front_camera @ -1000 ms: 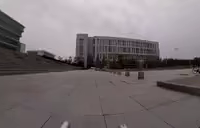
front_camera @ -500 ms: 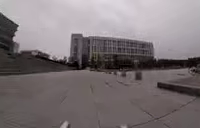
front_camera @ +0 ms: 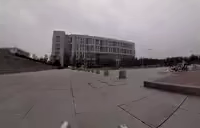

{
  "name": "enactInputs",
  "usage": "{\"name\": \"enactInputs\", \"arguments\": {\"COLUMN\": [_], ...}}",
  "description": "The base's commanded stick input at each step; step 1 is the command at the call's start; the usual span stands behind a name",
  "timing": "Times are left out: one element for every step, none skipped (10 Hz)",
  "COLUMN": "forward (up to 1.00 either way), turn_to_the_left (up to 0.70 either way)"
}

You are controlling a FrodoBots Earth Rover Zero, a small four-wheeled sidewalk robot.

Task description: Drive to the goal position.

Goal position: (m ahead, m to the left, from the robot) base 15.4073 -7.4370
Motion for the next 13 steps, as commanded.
{"name": "enactInputs", "arguments": {"forward": [0.70, 0.70, 0.70, 0.70, 0.70, 0.70, 0.70, 0.70, 0.70, 0.70, 0.70, 0.70, 0.70], "turn_to_the_left": [0.00, 0.00, 0.00, 0.00, 0.00, 0.00, 0.00, 0.00, 0.00, 0.00, -0.03, -0.29, -0.34]}}
